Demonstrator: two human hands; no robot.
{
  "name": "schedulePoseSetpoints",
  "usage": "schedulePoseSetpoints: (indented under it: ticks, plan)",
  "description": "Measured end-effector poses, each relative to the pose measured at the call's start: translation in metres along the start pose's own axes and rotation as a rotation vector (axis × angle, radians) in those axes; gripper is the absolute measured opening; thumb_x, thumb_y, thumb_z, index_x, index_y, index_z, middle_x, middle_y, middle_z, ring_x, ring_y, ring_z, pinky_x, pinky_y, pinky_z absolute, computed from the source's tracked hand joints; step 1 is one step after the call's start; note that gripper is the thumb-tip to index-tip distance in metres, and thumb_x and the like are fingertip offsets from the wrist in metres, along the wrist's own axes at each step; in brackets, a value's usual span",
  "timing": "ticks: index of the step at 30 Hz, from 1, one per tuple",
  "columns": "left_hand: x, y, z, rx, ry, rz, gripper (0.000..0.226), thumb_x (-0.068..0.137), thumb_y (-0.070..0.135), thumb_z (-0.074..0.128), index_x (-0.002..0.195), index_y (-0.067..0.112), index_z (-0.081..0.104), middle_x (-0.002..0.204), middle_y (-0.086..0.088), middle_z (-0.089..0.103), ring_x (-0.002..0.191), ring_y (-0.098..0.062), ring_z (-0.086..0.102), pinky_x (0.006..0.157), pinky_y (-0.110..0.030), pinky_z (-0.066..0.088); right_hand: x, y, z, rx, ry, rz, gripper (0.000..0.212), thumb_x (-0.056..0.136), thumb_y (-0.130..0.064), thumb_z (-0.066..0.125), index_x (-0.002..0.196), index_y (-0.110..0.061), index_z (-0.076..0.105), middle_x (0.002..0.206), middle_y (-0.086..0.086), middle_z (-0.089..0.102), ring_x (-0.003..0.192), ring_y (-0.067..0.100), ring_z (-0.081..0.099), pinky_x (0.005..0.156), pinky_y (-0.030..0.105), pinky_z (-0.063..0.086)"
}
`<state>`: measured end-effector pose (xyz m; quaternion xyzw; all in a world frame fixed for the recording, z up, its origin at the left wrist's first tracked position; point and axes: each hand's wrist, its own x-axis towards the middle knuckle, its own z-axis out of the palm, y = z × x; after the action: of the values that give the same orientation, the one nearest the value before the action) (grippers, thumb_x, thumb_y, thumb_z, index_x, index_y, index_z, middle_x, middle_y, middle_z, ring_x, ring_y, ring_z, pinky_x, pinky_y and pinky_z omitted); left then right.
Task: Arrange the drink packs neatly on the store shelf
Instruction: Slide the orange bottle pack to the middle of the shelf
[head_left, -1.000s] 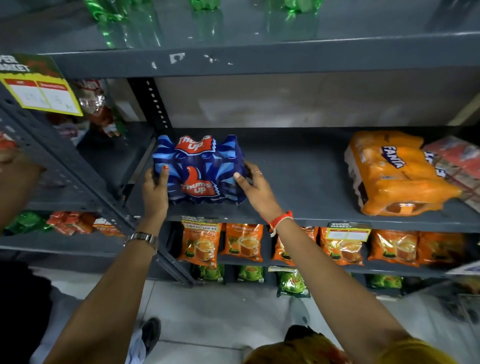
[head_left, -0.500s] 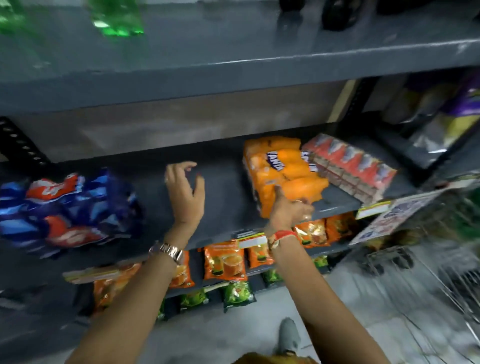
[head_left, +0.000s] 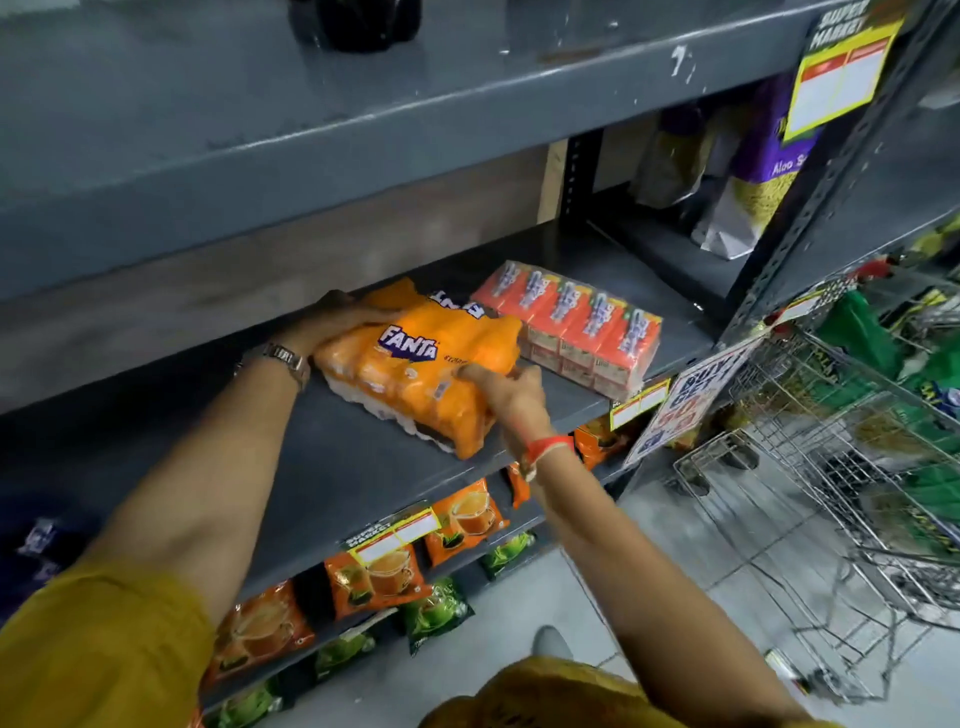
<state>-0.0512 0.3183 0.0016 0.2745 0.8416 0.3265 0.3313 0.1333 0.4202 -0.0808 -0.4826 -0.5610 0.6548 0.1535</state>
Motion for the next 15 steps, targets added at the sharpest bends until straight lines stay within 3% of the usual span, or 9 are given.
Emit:
schedulePoseSetpoints:
  ticks: [2, 4, 6, 7, 10, 15]
  plan:
    - [0.004, -0.007, -0.001, -0.064, 0.021, -0.042, 0.039, 0.074, 0.046, 0.07, 0.104, 0.022, 0.062, 0.099, 0.0, 0.068, 0.084, -0.013, 0.062, 0.081, -0.026, 0.043, -0.01, -0.025, -0.008, 0.044, -0.052, 0.094, 0.088, 0.059, -0.035, 0.081, 0.13, -0.009, 0.037, 0.128, 0.009, 0.051, 0.117, 0.033, 0.053, 0.1, 0.051, 0.046]
    - [0.001, -0.011, -0.001, -0.175, 0.006, -0.071, 0.047, 0.081, 0.028, 0.067, 0.124, 0.014, 0.053, 0.121, -0.007, 0.06, 0.101, -0.021, 0.058, 0.091, -0.031, 0.041, -0.001, -0.012, -0.017, 0.065, -0.095, 0.11, 0.078, 0.065, -0.035, 0.08, 0.128, -0.012, 0.04, 0.122, 0.004, 0.052, 0.11, 0.029, 0.056, 0.097, 0.045, 0.05]
    - [-0.006, -0.016, 0.0, -0.267, 0.087, -0.139, 0.053, 0.081, 0.016, 0.066, 0.13, 0.007, 0.047, 0.13, -0.011, 0.054, 0.116, -0.027, 0.053, 0.097, -0.036, 0.041, 0.004, 0.003, -0.02, 0.031, -0.174, 0.184, 0.067, 0.073, -0.048, 0.07, 0.126, -0.015, 0.046, 0.129, 0.005, 0.055, 0.112, 0.027, 0.058, 0.091, 0.04, 0.052]
    - [-0.007, -0.022, 0.001, -0.316, 0.124, -0.182, 0.054, 0.081, 0.016, 0.067, 0.13, 0.006, 0.046, 0.132, -0.013, 0.053, 0.12, -0.029, 0.052, 0.1, -0.039, 0.041, 0.001, 0.002, -0.02, 0.009, -0.187, 0.155, 0.065, 0.076, -0.043, 0.069, 0.13, -0.017, 0.045, 0.135, 0.006, 0.052, 0.118, 0.028, 0.056, 0.093, 0.042, 0.05]
    - [-0.021, -0.036, 0.005, -0.396, 0.189, -0.322, 0.053, 0.081, 0.021, 0.067, 0.128, 0.006, 0.048, 0.131, -0.016, 0.055, 0.119, -0.032, 0.053, 0.1, -0.043, 0.043, -0.003, -0.038, -0.015, -0.027, -0.208, 0.004, 0.088, 0.069, -0.019, 0.081, 0.14, -0.019, 0.028, 0.143, 0.006, 0.043, 0.129, 0.032, 0.045, 0.103, 0.05, 0.044]
    - [-0.049, -0.055, 0.004, -0.548, 0.447, -0.315, 0.052, 0.077, 0.011, 0.07, 0.125, 0.004, 0.05, 0.12, -0.009, 0.057, 0.108, -0.026, 0.055, 0.085, -0.036, 0.044, 0.003, -0.053, -0.001, -0.239, -0.271, -0.161, 0.088, 0.063, -0.02, 0.085, 0.138, -0.014, 0.039, 0.141, 0.009, 0.049, 0.128, 0.031, 0.049, 0.103, 0.046, 0.045]
